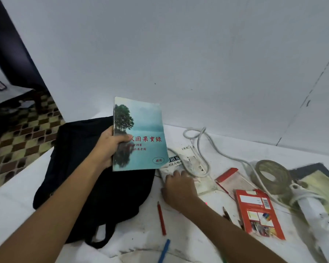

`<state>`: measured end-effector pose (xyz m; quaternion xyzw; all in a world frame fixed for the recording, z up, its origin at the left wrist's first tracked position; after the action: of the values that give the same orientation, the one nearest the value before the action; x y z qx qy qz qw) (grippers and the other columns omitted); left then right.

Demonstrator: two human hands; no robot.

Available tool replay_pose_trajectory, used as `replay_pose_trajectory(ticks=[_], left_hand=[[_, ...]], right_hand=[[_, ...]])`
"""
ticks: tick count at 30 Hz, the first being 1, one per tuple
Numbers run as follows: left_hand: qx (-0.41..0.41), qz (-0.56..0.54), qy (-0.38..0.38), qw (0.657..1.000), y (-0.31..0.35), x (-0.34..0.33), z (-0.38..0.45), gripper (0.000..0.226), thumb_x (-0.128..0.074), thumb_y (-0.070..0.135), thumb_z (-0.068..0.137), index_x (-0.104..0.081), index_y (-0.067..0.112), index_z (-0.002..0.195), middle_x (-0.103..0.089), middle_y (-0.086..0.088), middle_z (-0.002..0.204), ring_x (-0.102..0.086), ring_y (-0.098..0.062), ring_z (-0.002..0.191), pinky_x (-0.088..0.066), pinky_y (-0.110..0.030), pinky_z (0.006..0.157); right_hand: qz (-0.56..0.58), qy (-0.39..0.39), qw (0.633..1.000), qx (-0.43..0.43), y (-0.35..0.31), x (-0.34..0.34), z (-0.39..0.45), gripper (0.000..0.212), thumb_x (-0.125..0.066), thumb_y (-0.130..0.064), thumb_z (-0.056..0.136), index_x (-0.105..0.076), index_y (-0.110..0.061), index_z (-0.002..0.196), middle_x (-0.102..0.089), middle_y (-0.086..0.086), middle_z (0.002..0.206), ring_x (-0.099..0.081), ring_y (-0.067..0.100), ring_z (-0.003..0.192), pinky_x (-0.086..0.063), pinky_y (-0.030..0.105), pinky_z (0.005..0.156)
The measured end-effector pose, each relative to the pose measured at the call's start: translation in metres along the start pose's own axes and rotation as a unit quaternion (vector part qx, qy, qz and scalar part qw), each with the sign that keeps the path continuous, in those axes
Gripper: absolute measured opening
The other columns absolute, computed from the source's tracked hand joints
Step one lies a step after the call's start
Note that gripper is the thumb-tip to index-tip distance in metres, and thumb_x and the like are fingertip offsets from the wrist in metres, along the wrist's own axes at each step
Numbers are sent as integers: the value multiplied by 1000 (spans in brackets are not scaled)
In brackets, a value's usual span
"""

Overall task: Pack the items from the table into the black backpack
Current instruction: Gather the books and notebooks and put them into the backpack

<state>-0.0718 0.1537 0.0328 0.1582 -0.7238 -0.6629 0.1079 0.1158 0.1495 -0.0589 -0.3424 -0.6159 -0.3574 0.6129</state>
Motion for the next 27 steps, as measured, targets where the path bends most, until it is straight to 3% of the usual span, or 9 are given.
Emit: replay_pose_trajectory(ticks=[4,7,14,18,22,25,27], left_hand=[[8,-13,45,999,-11,25,-8,22,-60,-10,83,-55,11,86,-69,-1,65,-67,-11,53,-52,-25,50],[14,-23,65,998,-17,31,-10,20,-60,-10,83,-56,9,87,-67,-7,77,-67,-14,56,-52,-22,46],[34,-28,70,997,-28,28,-11,18,-61,-9,83,-55,7,88,-66,-14,86,-66,-21,64,-54,-28,50],[37,-31,68,997,-31,23,-10,18,-61,-10,83,-55,7,87,-66,-12,81,-67,-18,57,-54,-26,48],[40,-32,71,996,-34,25,-10,17,-62,-8,83,-55,7,87,-64,-13,82,-64,-23,66,-53,-30,52],[47,-41,70,996,-36,30,-8,17,-63,-7,82,-56,5,89,-64,-17,89,-63,-28,72,-54,-37,59],[49,-48,73,995,-36,33,-8,16,-63,-7,82,-57,5,89,-65,-16,88,-64,-28,71,-56,-36,56]], right_hand=[[-92,-25,994,45,-16,-9,10,28,-45,-17,93,-57,-4,115,-61,16,110,-56,31,99,-42,35,81],[-129,-40,990,47,-16,-19,20,27,-46,-4,88,-57,-2,113,-63,17,103,-63,31,89,-51,38,76],[-183,-93,979,5,-7,-30,25,37,-53,-2,85,-52,5,121,-60,25,110,-63,42,92,-56,44,69],[-140,-100,985,-21,-6,-29,30,40,-56,3,82,-51,4,122,-58,23,112,-63,42,93,-57,41,63],[-87,-47,995,9,-1,-8,27,33,-53,-2,86,-50,-3,119,-62,12,110,-64,29,96,-47,30,68],[-23,-18,1000,2,19,24,28,32,-52,-9,86,-52,-9,118,-64,10,114,-61,30,106,-46,33,79],[51,-21,998,-34,42,41,32,29,-50,-17,88,-54,-12,117,-61,10,114,-59,32,108,-45,34,81]])
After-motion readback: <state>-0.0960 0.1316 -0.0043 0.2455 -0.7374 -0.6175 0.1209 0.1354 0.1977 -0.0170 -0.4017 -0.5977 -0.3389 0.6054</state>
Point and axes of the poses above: each hand's wrist, its own z-axis towards the middle knuckle, its own x-axis out of the back of the hand, y = z × x, the point moved 9 cm from there along z, towards the middle knuckle
